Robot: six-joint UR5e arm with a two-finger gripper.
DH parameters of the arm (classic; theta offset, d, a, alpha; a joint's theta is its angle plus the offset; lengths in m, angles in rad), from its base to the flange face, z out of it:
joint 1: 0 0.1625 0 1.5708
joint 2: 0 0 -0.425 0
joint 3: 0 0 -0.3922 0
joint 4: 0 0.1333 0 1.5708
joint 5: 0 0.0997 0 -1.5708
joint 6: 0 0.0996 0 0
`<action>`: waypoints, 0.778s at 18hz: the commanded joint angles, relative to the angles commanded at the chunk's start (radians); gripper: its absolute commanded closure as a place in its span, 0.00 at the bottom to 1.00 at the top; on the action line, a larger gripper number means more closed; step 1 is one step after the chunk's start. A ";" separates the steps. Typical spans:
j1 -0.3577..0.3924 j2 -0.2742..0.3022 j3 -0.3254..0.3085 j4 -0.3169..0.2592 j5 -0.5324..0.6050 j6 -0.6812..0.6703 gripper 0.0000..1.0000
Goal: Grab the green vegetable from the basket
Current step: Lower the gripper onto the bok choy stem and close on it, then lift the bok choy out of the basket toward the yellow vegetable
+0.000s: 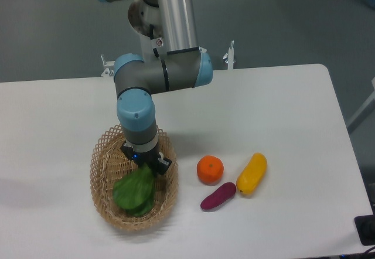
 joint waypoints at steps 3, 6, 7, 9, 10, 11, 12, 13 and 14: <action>0.000 0.005 0.003 0.002 0.000 0.000 0.55; 0.002 0.023 0.011 0.000 -0.005 0.003 0.55; 0.002 0.032 0.011 0.000 -0.005 0.003 0.55; 0.002 0.058 0.011 -0.002 -0.009 0.003 0.55; 0.006 0.072 0.014 -0.005 -0.014 0.005 0.55; 0.009 0.086 0.021 -0.006 -0.017 0.003 0.55; 0.014 0.098 0.028 -0.014 -0.017 0.003 0.55; 0.023 0.107 0.031 -0.014 -0.017 0.005 0.55; 0.028 0.112 0.037 -0.015 -0.017 0.005 0.55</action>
